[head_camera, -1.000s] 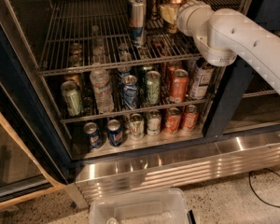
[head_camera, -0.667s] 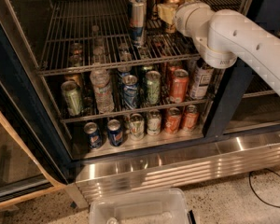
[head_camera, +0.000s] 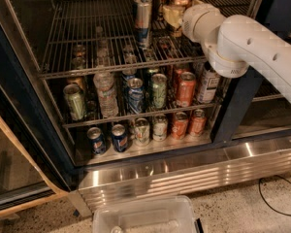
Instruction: Pick orange can from top shelf of fridge
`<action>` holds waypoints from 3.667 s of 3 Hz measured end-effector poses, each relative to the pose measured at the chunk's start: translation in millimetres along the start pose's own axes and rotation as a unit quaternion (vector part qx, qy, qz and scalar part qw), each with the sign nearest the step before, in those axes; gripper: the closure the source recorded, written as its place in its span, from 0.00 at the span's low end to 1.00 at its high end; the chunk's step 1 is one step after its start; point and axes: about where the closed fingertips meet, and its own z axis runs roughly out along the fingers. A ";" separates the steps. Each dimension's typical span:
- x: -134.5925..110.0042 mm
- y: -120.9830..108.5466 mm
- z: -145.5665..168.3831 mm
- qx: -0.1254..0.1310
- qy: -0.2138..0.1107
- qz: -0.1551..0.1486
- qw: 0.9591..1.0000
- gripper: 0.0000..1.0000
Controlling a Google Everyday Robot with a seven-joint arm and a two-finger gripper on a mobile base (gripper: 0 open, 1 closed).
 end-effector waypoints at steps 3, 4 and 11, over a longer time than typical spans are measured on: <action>-4.1 22.5 -33.2 0.018 -0.009 0.024 0.999 1.00; -7.9 29.8 -46.0 0.029 -0.013 0.023 0.999 1.00; -28.7 88.0 -124.2 -0.014 -0.056 0.056 0.997 1.00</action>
Offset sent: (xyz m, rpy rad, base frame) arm -0.0456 0.0088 -0.0055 0.0743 0.0029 -0.0314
